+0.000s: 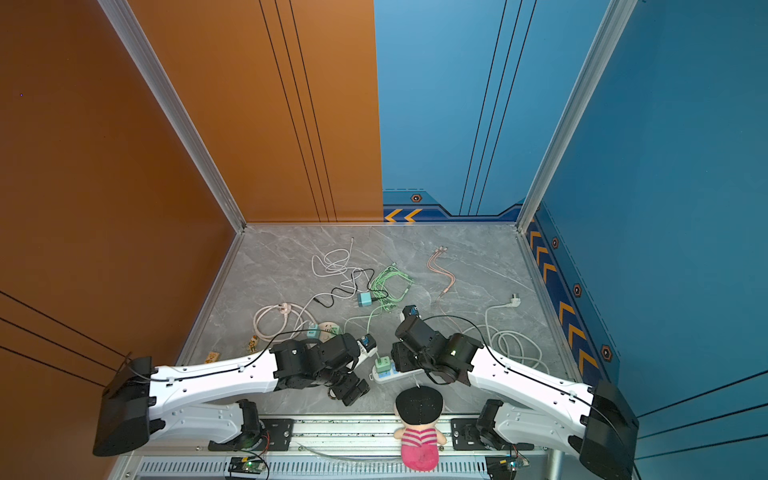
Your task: Insert the plug
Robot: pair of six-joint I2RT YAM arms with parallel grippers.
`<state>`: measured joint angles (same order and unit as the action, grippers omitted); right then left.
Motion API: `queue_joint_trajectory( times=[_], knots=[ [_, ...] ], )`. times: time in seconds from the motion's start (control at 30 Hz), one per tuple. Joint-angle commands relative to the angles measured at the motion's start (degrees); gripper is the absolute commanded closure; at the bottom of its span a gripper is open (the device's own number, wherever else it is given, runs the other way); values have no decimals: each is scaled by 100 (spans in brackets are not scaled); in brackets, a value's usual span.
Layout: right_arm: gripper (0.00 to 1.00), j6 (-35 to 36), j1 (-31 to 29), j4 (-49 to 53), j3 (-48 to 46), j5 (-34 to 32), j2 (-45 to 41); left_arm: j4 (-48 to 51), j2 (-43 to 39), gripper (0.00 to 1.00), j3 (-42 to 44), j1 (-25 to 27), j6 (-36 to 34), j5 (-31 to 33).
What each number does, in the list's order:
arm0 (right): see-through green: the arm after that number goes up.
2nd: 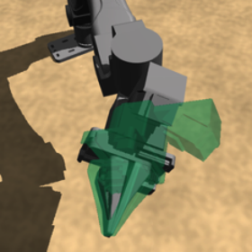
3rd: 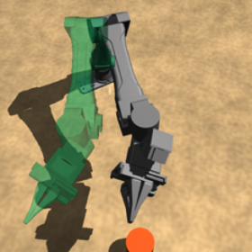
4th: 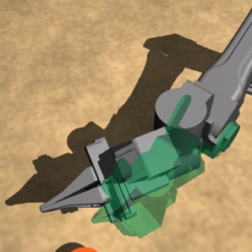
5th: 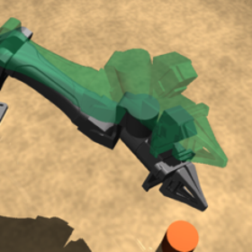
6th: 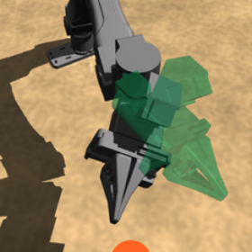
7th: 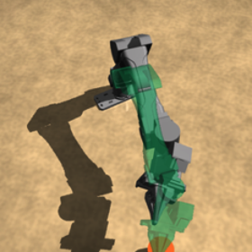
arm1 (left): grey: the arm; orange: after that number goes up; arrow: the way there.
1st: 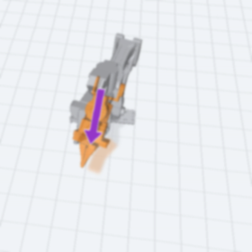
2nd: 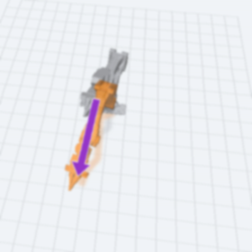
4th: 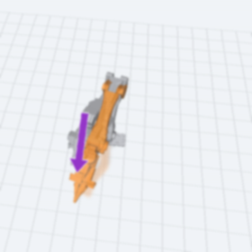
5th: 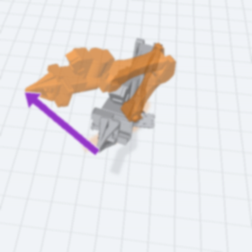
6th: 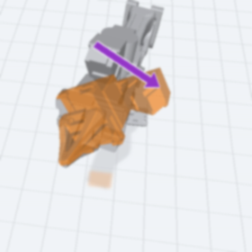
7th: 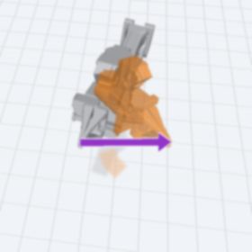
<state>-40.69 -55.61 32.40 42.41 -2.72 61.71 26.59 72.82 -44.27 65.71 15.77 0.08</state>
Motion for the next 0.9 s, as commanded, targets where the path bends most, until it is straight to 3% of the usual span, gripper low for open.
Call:
queue_joint_trajectory(
  times=[0.0, 0.37, 0.5, 0.57, 0.87],
  knots=[
    [40, -32, -37, 20, -142, -30, -136, -772, 421, 9, -105, 28, -425, 95],
    [41, -120, -132, 20, -252, 2, -139, -1532, 1523, 9, -156, -2, -703, -47],
    [43, -64, -225, 20, -225, 51, -31, -2011, 1720, 13, -123, -64, -715, -4],
    [43, -58, -256, 20, -219, 70, 13, -2114, 1779, 20, -97, -124, -737, 3],
    [44, -17, -262, 20, -208, 46, 222, -1969, 2095, 25, -170, -393, -1069, 106]
  ],
)
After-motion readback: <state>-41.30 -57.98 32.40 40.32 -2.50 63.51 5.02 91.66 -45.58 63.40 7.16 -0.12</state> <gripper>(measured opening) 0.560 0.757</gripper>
